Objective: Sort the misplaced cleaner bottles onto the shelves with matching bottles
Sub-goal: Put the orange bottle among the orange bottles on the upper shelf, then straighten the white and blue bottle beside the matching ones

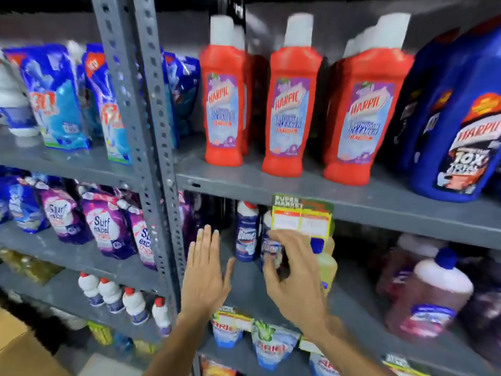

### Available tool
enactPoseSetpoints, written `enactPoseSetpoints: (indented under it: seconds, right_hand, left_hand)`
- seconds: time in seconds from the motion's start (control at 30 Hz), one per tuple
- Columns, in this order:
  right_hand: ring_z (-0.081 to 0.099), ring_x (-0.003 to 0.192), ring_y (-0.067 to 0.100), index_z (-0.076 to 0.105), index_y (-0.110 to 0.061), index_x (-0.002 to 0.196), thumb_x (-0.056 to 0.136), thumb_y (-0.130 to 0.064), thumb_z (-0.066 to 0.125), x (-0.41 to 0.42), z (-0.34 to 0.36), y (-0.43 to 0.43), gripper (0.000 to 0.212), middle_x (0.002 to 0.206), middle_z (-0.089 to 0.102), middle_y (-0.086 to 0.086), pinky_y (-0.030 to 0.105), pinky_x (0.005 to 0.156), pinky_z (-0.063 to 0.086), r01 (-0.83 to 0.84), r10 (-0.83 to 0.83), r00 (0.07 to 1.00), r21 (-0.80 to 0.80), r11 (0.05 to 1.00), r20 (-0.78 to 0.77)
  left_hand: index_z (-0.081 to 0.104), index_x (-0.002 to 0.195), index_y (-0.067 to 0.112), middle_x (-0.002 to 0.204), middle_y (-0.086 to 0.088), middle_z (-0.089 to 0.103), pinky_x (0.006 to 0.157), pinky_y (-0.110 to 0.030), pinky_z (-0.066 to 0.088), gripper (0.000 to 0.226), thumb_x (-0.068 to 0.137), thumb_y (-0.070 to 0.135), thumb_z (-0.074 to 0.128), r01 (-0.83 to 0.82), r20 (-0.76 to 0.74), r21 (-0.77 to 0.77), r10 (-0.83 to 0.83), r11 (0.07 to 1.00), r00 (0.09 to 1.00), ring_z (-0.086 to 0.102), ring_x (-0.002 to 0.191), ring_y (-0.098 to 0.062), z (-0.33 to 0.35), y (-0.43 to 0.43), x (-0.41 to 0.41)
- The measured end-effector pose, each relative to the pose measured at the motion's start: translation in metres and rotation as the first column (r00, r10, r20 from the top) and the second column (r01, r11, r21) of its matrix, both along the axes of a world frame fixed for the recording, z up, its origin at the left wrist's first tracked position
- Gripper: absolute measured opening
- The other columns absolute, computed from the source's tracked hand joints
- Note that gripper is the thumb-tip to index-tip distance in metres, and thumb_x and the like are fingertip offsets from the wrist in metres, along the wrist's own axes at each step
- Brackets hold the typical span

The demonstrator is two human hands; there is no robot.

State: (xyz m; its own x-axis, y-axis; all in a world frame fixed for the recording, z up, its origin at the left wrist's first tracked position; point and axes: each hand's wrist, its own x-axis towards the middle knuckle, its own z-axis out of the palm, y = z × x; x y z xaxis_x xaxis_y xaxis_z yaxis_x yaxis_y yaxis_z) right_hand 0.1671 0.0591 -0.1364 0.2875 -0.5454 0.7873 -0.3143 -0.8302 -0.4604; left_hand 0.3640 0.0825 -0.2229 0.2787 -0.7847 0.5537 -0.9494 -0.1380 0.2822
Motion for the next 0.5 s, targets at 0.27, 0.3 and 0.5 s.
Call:
enactPoseSetpoints:
  seconds: [0.27, 0.3, 0.5]
  right_hand:
    - [0.054, 0.129, 0.016, 0.049, -0.016, 0.142, 0.087, -0.008, 0.066, 0.011, -0.126, -0.060, 0.058, 0.137, 0.051, -0.007, 0.044, 0.108, 0.047, 0.028, 0.039, 0.992, 0.529, 0.848, -0.116]
    - [0.054, 0.132, 0.021, 0.045, -0.014, 0.144, 0.087, -0.006, 0.067, 0.016, -0.133, -0.070, 0.062, 0.141, 0.052, -0.003, 0.048, 0.110, 0.045, 0.014, 0.049, 0.995, 0.597, 0.802, -0.088]
    - [0.053, 0.135, 0.030, 0.015, -0.010, 0.159, 0.086, -0.011, 0.074, 0.047, -0.162, -0.121, 0.094, 0.151, 0.051, 0.012, 0.046, 0.113, 0.042, 0.188, -0.155, 0.981, 0.756, 0.627, -0.116]
  left_hand:
    - [0.006, 0.155, 0.008, 0.165, -0.011, 0.002, 0.122, -0.037, -0.001, 0.074, 0.099, 0.053, 0.025, 0.084, -0.076, 0.438, -0.056, 0.895, 0.996, -0.003, 0.152, -0.023, -0.103, -0.013, 0.033]
    - [0.005, 0.155, 0.008, 0.165, -0.011, 0.001, 0.122, -0.038, -0.001, 0.074, 0.099, 0.053, 0.025, 0.092, -0.083, 0.478, -0.059, 0.873, 0.995, -0.005, 0.152, -0.023, -0.110, -0.014, 0.038]
    - [-0.001, 0.153, 0.002, 0.164, -0.015, -0.005, 0.123, -0.040, 0.000, 0.075, 0.101, 0.050, 0.021, 0.046, -0.051, 0.619, -0.019, 0.784, 0.999, -0.007, 0.151, -0.026, -0.140, -0.021, 0.050]
